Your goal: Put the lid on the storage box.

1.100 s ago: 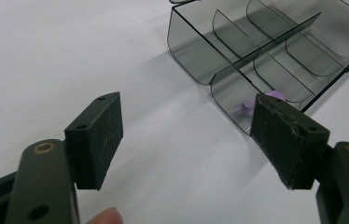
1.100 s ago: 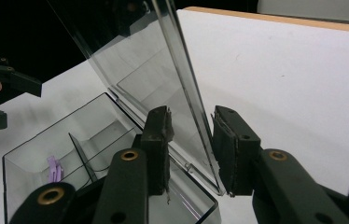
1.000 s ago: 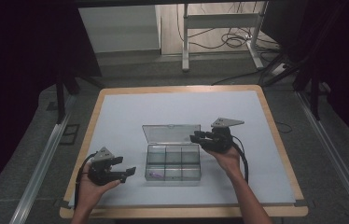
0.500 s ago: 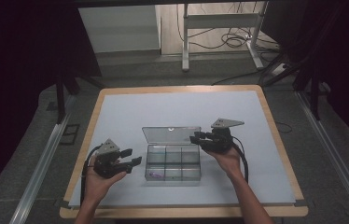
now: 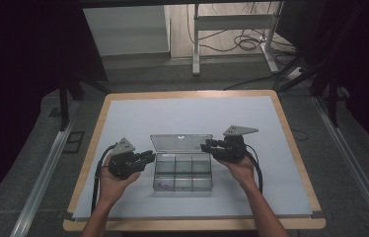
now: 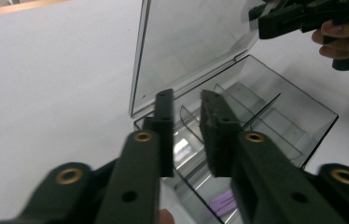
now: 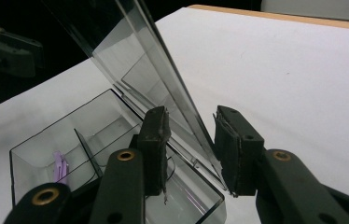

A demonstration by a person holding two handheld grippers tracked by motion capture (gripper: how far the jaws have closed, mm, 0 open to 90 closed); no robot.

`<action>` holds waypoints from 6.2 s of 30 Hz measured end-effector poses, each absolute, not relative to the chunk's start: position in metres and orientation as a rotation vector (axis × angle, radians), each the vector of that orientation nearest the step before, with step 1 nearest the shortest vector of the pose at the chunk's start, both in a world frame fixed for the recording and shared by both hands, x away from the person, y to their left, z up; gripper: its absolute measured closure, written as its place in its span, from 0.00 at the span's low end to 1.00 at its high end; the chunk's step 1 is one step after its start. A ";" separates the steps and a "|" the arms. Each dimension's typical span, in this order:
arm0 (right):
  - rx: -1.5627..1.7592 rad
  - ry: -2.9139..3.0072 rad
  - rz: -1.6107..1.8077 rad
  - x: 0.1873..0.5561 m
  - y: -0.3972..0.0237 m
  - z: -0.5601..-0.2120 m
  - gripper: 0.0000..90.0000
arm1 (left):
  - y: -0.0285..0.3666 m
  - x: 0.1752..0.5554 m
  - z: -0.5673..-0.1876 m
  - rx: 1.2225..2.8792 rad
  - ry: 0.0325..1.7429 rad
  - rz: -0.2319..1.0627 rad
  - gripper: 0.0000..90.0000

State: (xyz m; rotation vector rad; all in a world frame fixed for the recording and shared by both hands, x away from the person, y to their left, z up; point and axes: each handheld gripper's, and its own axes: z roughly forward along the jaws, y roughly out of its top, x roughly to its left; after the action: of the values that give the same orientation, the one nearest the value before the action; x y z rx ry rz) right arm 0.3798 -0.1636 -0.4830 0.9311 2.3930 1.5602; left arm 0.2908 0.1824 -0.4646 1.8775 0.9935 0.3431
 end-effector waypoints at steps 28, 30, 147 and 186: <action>0.923 2.401 1.548 0.377 -0.164 -0.483 0.69 | 0.169 0.307 -0.444 1.795 0.971 0.353 0.97; 0.923 2.401 1.547 0.377 -0.164 -0.483 0.69 | 0.169 0.307 -0.444 1.793 0.972 0.353 0.97; 1.094 2.247 1.400 0.328 -0.249 -0.487 0.36 | 0.165 0.246 -0.497 1.858 0.952 0.236 1.00; 1.102 2.246 1.367 0.324 -0.251 -0.489 0.34 | 0.177 0.218 -0.510 1.894 0.944 0.181 0.99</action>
State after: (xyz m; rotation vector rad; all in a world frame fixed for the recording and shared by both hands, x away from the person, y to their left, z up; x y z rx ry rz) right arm 0.3236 -0.2506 -0.4890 1.1020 2.2458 1.3674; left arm 0.2179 0.1767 -0.5099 1.8935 0.9443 0.1808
